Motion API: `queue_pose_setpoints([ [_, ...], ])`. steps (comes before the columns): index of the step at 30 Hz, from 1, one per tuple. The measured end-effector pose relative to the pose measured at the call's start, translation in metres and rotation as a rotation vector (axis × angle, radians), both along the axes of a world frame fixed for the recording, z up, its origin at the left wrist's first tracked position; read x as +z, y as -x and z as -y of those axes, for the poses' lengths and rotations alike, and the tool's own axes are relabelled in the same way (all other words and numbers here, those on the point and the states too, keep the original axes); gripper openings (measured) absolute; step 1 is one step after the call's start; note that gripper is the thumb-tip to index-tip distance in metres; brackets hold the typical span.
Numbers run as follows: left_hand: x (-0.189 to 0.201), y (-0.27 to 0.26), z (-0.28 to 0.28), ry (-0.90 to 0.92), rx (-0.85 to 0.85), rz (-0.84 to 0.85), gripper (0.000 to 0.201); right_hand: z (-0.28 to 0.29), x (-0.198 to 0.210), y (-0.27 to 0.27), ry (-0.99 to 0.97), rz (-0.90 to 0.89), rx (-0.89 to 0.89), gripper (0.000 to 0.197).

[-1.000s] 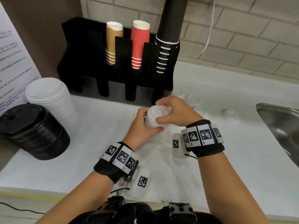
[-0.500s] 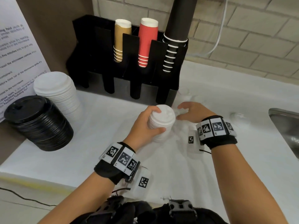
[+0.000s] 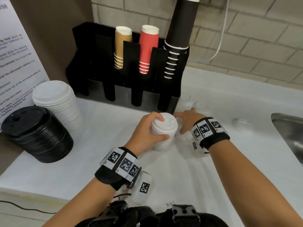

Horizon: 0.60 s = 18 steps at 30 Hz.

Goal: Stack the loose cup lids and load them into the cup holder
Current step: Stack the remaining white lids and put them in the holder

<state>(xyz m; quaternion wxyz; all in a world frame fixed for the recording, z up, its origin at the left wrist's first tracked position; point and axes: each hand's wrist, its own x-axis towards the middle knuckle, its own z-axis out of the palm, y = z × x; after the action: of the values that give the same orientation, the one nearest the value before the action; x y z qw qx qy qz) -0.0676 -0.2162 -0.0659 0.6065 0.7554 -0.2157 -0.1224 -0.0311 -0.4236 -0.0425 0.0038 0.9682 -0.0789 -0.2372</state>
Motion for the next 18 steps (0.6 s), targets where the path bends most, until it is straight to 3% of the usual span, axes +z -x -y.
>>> queue_pose_setpoints([
  [8, 0.001, -0.005, -0.004, -0.023, -0.029, 0.021, 0.043, 0.006, 0.019, 0.016, -0.528, 0.284, -0.092, 0.051],
  [14, 0.002, -0.008, -0.004, -0.012, -0.044, 0.031, 0.042, 0.003, 0.039, 0.042, -0.927, 0.585, -0.288, 0.037],
  [18, 0.002, -0.010, -0.003, -0.020, -0.058, 0.032, 0.040, -0.012, 0.042, 0.063, -1.072, 0.622, -0.269, 0.035],
])
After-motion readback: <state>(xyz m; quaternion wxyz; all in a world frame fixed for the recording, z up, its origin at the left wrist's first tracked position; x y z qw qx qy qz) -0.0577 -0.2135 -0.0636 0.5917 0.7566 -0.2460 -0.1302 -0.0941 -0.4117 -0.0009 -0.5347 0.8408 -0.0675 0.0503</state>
